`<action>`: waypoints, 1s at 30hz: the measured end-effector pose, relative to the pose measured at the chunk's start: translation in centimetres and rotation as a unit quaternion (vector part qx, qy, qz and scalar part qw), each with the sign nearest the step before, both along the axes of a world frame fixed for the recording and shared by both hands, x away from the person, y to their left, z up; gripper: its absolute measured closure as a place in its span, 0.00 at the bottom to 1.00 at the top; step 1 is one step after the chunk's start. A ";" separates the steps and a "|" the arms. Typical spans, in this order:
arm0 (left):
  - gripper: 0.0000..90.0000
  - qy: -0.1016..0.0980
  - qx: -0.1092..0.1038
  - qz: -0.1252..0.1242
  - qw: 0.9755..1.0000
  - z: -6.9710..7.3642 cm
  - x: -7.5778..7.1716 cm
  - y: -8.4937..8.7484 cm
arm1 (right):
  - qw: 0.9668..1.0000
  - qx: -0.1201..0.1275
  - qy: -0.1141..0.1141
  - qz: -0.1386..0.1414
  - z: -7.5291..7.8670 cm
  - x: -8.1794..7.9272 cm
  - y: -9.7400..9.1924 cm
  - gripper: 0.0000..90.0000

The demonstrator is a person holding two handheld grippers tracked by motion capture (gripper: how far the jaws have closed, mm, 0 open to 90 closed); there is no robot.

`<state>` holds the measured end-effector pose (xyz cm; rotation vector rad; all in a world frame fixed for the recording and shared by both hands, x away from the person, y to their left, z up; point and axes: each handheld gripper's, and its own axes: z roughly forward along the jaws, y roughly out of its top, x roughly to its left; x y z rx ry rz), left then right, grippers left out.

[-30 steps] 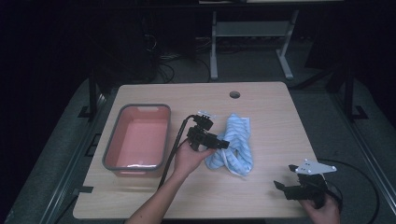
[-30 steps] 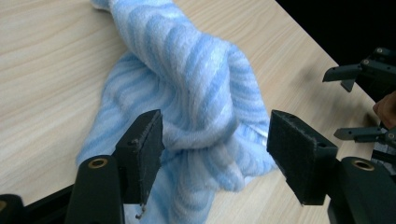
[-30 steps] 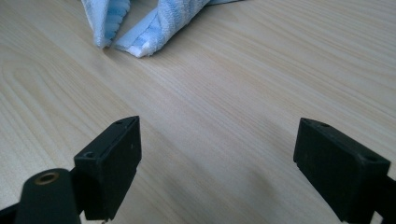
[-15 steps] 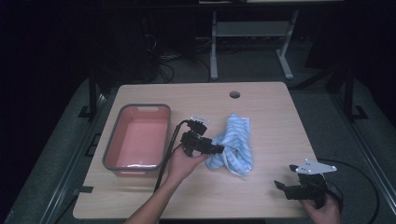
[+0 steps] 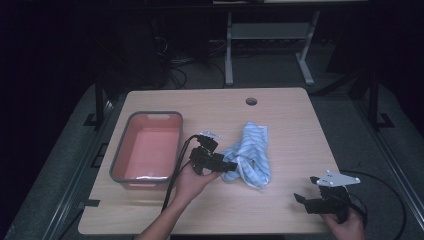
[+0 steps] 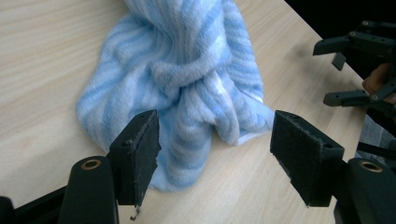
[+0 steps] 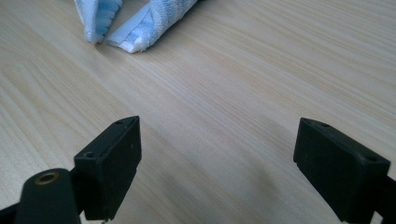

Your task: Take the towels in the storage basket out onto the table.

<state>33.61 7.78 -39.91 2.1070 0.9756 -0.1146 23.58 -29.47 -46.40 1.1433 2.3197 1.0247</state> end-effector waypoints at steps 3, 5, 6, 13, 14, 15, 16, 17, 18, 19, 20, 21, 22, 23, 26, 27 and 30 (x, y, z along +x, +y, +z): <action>0.35 0.001 -0.001 -0.001 1.000 -0.2 -0.4 0.2 | 1.000 -0.002 0.001 -0.001 0.0 0.0 0.0 0.16; 0.35 0.000 0.000 -0.002 1.000 -0.2 -0.6 0.3 | 1.000 -0.002 0.001 -0.001 0.0 0.0 0.0 0.16; 0.35 -0.001 -0.001 -0.003 1.000 -0.2 -0.7 0.3 | 1.000 -0.002 0.001 0.000 0.0 0.0 0.0 0.16; 0.35 -0.008 0.000 -0.005 1.000 -0.3 -1.6 0.6 | 1.000 -0.002 0.001 -0.001 0.0 0.0 0.0 0.16; 0.34 -0.005 -0.001 -0.007 1.000 -0.4 -1.8 0.7 | 1.000 -0.002 0.001 -0.001 0.0 0.0 0.0 0.16; 0.34 -0.006 -0.002 -0.007 1.000 -0.4 -1.9 0.7 | 1.000 -0.003 0.001 -0.001 0.0 0.0 0.0 0.16; 0.34 -0.006 -0.003 -0.007 1.000 -0.5 -2.0 0.8 | 1.000 -0.003 0.001 -0.001 0.0 0.0 0.0 0.16; 0.34 -0.007 -0.004 -0.008 1.000 -0.6 -2.1 0.9 | 1.000 -0.003 0.001 -0.001 0.0 0.0 0.1 0.16; 0.34 -0.005 -0.006 -0.008 1.000 -0.6 -2.3 0.9 | 1.000 -0.003 0.001 -0.001 0.0 0.0 0.1 0.16; 0.34 -0.007 -0.005 -0.008 1.000 -0.7 -2.4 1.0 | 1.000 -0.003 0.002 0.000 0.0 0.0 0.1 0.16; 0.34 -0.008 -0.003 -0.010 1.000 -0.8 -2.6 1.0 | 1.000 -0.003 0.002 -0.001 0.0 0.0 0.1 0.16; 0.34 -0.009 -0.003 -0.010 1.000 -0.8 -2.7 1.1 | 1.000 -0.003 0.001 -0.001 0.0 0.0 0.1 0.16; 0.34 -0.009 -0.005 -0.009 1.000 -0.9 -2.9 1.1 | 1.000 -0.003 0.001 -0.001 0.0 0.0 0.1 0.16; 0.34 -0.008 -0.005 -0.010 1.000 -1.0 -3.0 1.2 | 1.000 -0.003 0.001 -0.001 0.0 0.0 0.1 0.16; 0.34 -0.007 -0.010 -0.010 1.000 -1.2 -3.5 1.4 | 1.000 -0.004 0.002 -0.001 0.0 -0.1 0.1 0.16; 0.34 -0.009 -0.009 -0.012 1.000 -1.3 -3.6 1.5 | 1.000 -0.005 0.002 0.000 0.0 -0.1 0.1 0.16; 0.33 -0.011 -0.009 -0.013 1.000 -1.4 -4.1 1.7 | 1.000 -0.005 0.003 -0.001 0.0 -0.1 0.2 0.16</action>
